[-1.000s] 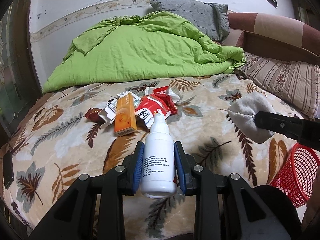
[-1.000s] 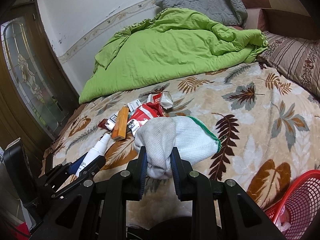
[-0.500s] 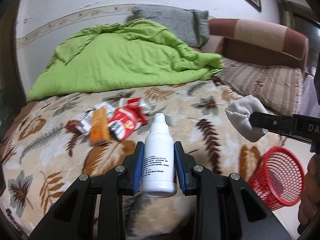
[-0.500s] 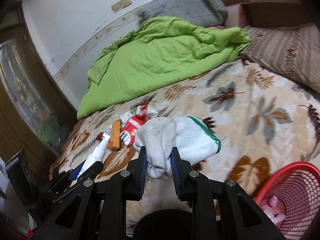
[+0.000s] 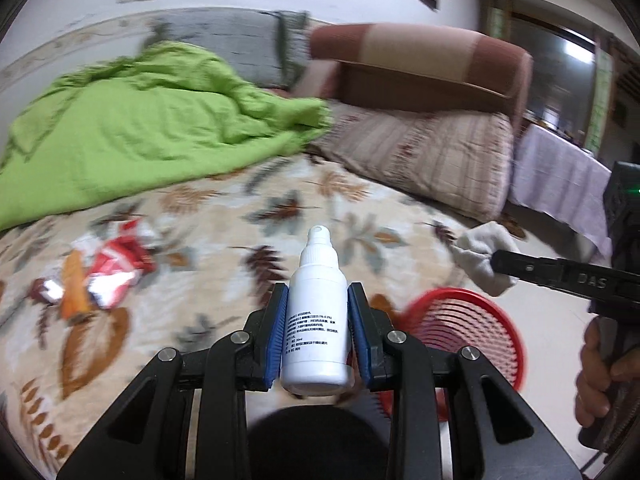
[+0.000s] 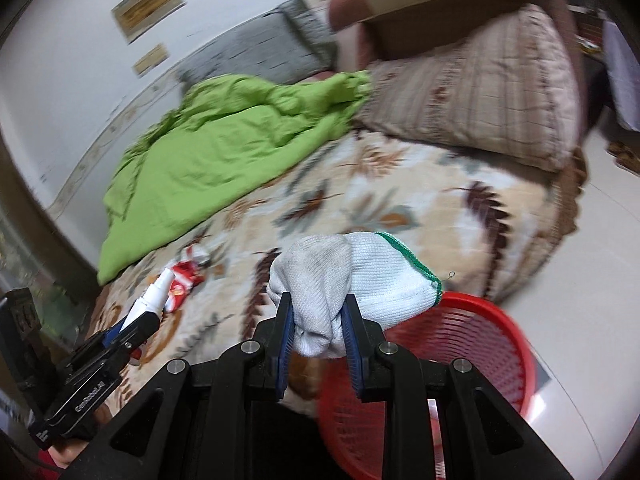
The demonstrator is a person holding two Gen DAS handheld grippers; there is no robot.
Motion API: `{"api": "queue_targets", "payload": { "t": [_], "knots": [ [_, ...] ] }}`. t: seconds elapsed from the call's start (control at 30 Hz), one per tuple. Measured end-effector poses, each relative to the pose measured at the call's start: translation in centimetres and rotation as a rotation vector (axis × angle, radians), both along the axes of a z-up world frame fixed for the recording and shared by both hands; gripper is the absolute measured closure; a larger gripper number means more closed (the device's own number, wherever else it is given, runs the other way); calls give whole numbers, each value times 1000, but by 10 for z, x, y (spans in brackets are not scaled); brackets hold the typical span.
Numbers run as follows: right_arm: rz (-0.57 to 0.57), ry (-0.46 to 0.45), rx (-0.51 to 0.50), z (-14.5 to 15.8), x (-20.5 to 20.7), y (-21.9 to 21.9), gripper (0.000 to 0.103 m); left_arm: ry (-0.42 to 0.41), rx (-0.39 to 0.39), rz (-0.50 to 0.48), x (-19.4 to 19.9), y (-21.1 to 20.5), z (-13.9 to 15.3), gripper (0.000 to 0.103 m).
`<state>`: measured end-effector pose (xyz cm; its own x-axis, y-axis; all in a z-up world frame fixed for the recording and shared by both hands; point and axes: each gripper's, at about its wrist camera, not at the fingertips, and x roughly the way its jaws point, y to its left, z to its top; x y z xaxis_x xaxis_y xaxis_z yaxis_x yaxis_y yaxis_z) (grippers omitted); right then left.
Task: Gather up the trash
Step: 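Move both grippers over the red basket and release bottle and sock, then grasp the orange box with left gripper while right gripper grasps the red snack bag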
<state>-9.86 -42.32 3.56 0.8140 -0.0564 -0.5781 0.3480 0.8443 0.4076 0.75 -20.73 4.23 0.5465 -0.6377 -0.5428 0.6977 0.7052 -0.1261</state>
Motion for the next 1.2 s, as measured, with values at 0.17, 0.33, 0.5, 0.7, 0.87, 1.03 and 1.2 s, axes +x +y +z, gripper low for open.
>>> {"api": "queue_targets", "payload": {
  "t": [0.17,0.33,0.5,0.7,0.87,1.03,1.2],
  "knots": [
    [-68,29,52,-15,-25,-26,76,100,-3,-148,-16,-47,-8,74],
    [-111,62,120,-37,-38,-41,68,157,26,-268,-32,-87,-19,74],
    [-146,71,153,-44,-45,-54,60,192,31,-292,-35,-97,-23,46],
    [-115,37,116,-29,-39,-47,60,183,31,-228,-28,-78,-16,46],
    [-13,17,87,-19,-15,-20,59,162,40,-121,-16,-42,-9,46],
    [122,6,71,-12,13,23,59,162,21,0,-1,7,1,46],
    [241,-12,18,3,34,70,59,140,-9,109,8,60,16,44]
  ]
}}
